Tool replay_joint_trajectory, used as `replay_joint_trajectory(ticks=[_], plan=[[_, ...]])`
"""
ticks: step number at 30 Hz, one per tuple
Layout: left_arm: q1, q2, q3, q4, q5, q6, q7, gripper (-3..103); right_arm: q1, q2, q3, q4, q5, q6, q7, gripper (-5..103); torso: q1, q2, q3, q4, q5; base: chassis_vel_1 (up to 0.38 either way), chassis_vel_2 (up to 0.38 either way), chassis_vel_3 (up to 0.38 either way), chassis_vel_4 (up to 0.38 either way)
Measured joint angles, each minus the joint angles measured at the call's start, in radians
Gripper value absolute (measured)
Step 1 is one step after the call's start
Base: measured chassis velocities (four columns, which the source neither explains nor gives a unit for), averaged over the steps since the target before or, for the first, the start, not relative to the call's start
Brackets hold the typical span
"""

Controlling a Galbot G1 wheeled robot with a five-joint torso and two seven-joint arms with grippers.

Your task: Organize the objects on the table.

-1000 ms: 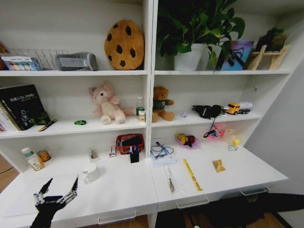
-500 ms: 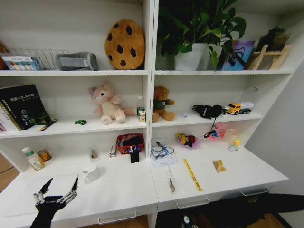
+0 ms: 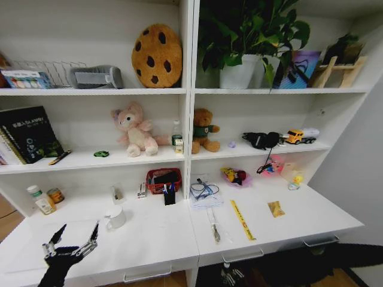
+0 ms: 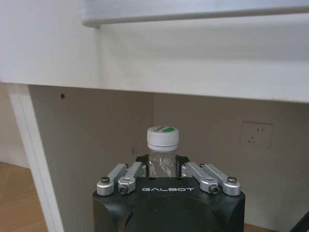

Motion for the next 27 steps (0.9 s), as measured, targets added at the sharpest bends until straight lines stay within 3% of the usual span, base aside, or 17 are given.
replay_joint_trajectory(ticks=[7, 20, 23, 27], plan=[[0.0, 0.0, 0.0, 0.0, 0.0, 0.0, 0.0, 100, 0.006, 0.0, -0.002, -0.009, -0.033, -0.001, 0.05, 24, 0.0, 0.0, 0.0, -0.0001, 0.0001, 0.0, 0.0, 0.0, 0.0], [0.0, 0.0, 0.0, 0.0, 0.0, 0.0, 0.0, 100, -0.065, 0.003, -0.001, 0.01, -0.039, -0.002, 0.094, 71, 0.0, 0.0, 0.0, 0.0001, 0.0001, 0.0, 0.0, 0.0, 0.0], [0.0, 0.0, 0.0, 0.0, 0.0, 0.0, 0.0, 100, -0.119, -0.006, 0.001, 0.06, -0.013, -0.001, 0.077, 83, 0.0, 0.0, 0.0, 0.0001, 0.0002, 0.0, 0.0, 0.0, 0.0], [0.0, 0.0, 0.0, 0.0, 0.0, 0.0, 0.0, 100, -0.253, -0.043, 0.001, 0.185, 0.095, -0.001, 0.023, 97, 0.0, 0.0, 0.0, -0.0001, 0.0001, 0.0, 0.0, 0.0, 0.0]])
